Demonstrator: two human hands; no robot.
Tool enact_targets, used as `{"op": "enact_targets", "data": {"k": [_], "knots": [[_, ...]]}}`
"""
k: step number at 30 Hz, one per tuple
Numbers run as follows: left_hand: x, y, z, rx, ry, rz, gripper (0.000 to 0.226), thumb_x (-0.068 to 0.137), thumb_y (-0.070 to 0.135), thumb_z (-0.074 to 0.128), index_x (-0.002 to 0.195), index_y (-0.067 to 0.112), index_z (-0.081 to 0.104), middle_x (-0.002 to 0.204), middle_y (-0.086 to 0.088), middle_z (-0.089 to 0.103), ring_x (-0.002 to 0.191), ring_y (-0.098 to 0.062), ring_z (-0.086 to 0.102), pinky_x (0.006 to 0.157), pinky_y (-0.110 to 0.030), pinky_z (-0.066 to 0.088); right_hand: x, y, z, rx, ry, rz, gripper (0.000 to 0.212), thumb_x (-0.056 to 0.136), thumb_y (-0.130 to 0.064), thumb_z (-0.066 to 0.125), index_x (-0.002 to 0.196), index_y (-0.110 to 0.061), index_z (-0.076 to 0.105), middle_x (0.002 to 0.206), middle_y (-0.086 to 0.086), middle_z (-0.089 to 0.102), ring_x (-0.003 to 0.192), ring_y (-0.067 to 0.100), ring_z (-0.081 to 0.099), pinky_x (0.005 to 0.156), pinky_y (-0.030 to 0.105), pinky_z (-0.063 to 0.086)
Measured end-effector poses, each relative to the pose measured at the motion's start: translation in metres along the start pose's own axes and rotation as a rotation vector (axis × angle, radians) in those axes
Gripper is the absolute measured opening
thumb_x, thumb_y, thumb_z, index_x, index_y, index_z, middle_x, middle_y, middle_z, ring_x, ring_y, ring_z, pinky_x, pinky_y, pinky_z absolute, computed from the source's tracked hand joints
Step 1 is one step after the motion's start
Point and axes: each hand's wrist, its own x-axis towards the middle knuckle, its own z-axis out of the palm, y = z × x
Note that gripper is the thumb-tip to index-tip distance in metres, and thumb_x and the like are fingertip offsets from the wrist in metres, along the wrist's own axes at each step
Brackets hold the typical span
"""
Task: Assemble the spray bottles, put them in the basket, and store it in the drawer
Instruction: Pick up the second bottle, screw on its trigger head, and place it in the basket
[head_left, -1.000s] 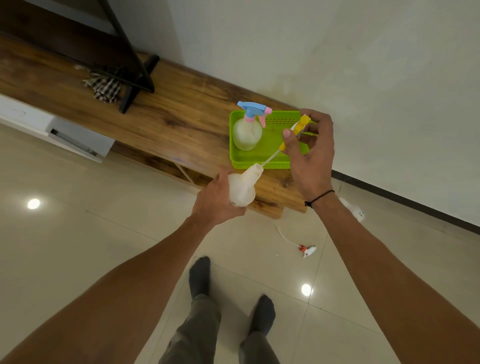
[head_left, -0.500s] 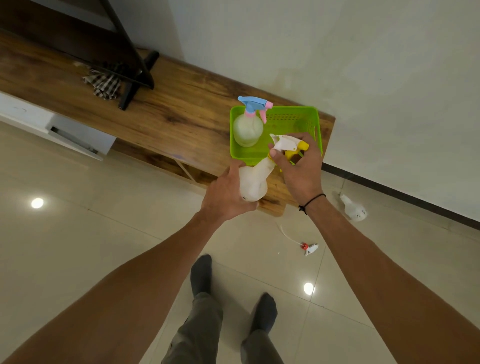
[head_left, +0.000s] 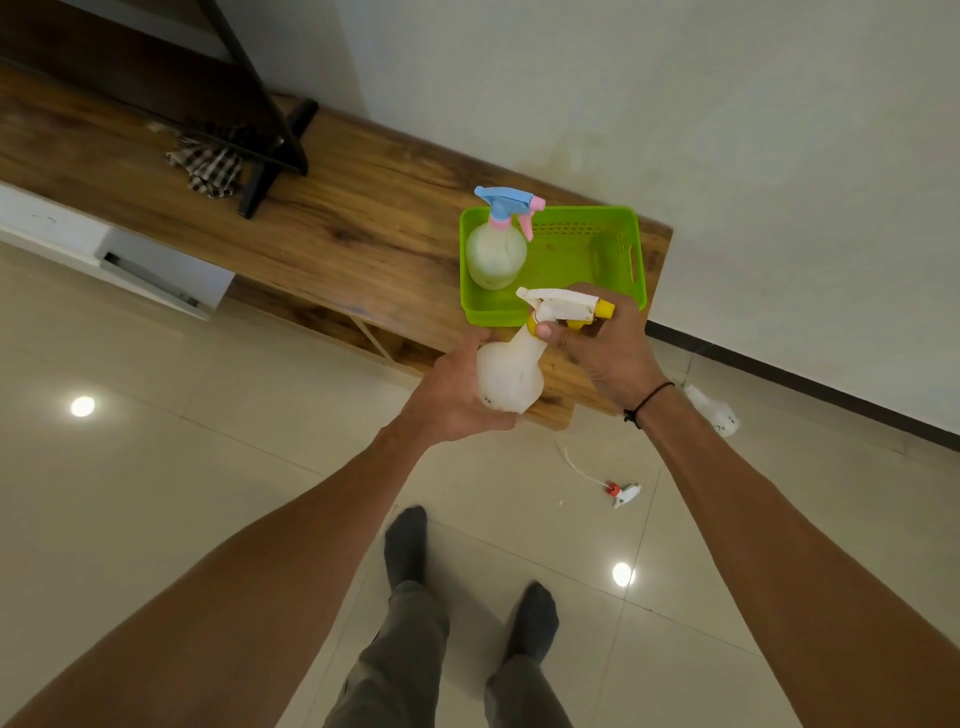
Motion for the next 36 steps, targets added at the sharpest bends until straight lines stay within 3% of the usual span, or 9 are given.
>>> {"op": "enact_targets", "data": {"k": [3, 7, 11, 16, 18, 21, 26, 29, 36], "knots": [[0.001, -0.002, -0.004, -0.059, -0.057, 0.025, 0.103, 0.052, 0.042, 0.1, 0.134, 0.038, 0.036, 0.128, 0.008, 0.06, 0.113, -0.019, 0.063, 0.089, -0.04, 0.058, -0.001, -0.003, -0.002, 0.069, -0.064, 0.025, 0.033, 0.086, 0.005, 0.078, 0.118, 0.009, 0.069, 0.104, 0.015, 0.079, 0.093, 0.015, 0.075, 0.076, 0.027, 0.061], [0.002, -0.004, -0.008, -0.13, -0.133, 0.034, 0.105, 0.052, 0.042, 0.1, 0.136, 0.041, 0.036, 0.132, 0.009, 0.057, 0.118, -0.017, 0.061, 0.094, -0.046, 0.059, -0.004, -0.007, -0.004, 0.169, -0.16, 0.08, 0.03, 0.088, 0.003, 0.074, 0.117, 0.0, 0.068, 0.115, 0.021, 0.076, 0.115, 0.033, 0.074, 0.094, 0.053, 0.061], [0.003, -0.006, -0.012, -0.227, -0.232, 0.015, 0.109, 0.056, 0.025, 0.102, 0.142, 0.04, 0.037, 0.135, 0.01, 0.054, 0.125, -0.017, 0.059, 0.098, -0.048, 0.059, -0.003, -0.009, -0.004, 0.226, -0.242, 0.106, 0.03, 0.086, -0.005, 0.075, 0.116, -0.01, 0.071, 0.118, 0.021, 0.075, 0.118, 0.036, 0.071, 0.103, 0.061, 0.055], [0.006, -0.006, -0.022, -0.342, -0.393, -0.005, 0.113, 0.055, 0.002, 0.101, 0.144, 0.035, 0.041, 0.138, 0.004, 0.053, 0.126, -0.013, 0.059, 0.094, -0.041, 0.062, 0.0, -0.012, -0.009, 0.272, -0.396, 0.185, 0.031, 0.089, -0.005, 0.07, 0.12, -0.009, 0.068, 0.113, 0.007, 0.078, 0.112, 0.024, 0.073, 0.105, 0.052, 0.055], [0.007, -0.006, -0.027, -0.347, -0.453, -0.02, 0.11, 0.054, -0.002, 0.1, 0.143, 0.031, 0.044, 0.139, 0.0, 0.055, 0.129, -0.021, 0.058, 0.097, -0.047, 0.061, 0.001, -0.014, -0.011, 0.278, -0.445, 0.19, 0.031, 0.089, -0.002, 0.069, 0.12, -0.006, 0.067, 0.111, 0.006, 0.079, 0.11, 0.022, 0.074, 0.098, 0.044, 0.061], [0.009, -0.009, -0.035, -0.399, -0.547, -0.042, 0.107, 0.057, -0.01, 0.096, 0.144, 0.025, 0.046, 0.141, -0.005, 0.055, 0.131, -0.027, 0.057, 0.098, -0.056, 0.059, 0.001, -0.016, -0.012, 0.281, -0.465, 0.204, 0.038, 0.084, -0.004, 0.069, 0.122, -0.002, 0.065, 0.112, 0.007, 0.078, 0.109, 0.024, 0.074, 0.096, 0.044, 0.062], [0.015, -0.011, -0.042, -0.499, -0.768, -0.035, 0.11, 0.063, -0.022, 0.086, 0.152, 0.023, 0.041, 0.138, -0.002, 0.057, 0.127, -0.022, 0.06, 0.086, -0.04, 0.06, -0.002, -0.012, -0.012, 0.372, -0.477, 0.246, 0.034, 0.098, 0.014, 0.05, 0.13, 0.004, 0.058, 0.115, 0.013, 0.077, 0.112, 0.026, 0.074, 0.093, 0.039, 0.062], [0.02, -0.014, -0.041, -0.534, -0.831, -0.05, 0.111, 0.064, -0.03, 0.08, 0.155, 0.019, 0.037, 0.135, -0.002, 0.058, 0.124, -0.021, 0.062, 0.088, -0.046, 0.06, -0.005, -0.013, -0.01, 0.415, -0.486, 0.244, 0.033, 0.097, 0.013, 0.051, 0.128, 0.002, 0.059, 0.114, 0.014, 0.078, 0.112, 0.026, 0.075, 0.091, 0.036, 0.062], [0.027, -0.01, -0.045, -0.641, -1.162, -0.161, 0.089, 0.061, -0.013, 0.073, 0.139, 0.02, 0.046, 0.117, 0.003, 0.075, 0.112, -0.021, 0.072, 0.084, -0.037, 0.063, -0.008, -0.021, -0.006, 0.525, -0.549, 0.235, 0.03, 0.089, -0.002, 0.063, 0.118, -0.007, 0.07, 0.115, 0.015, 0.076, 0.115, 0.031, 0.072, 0.098, 0.044, 0.059]]}}
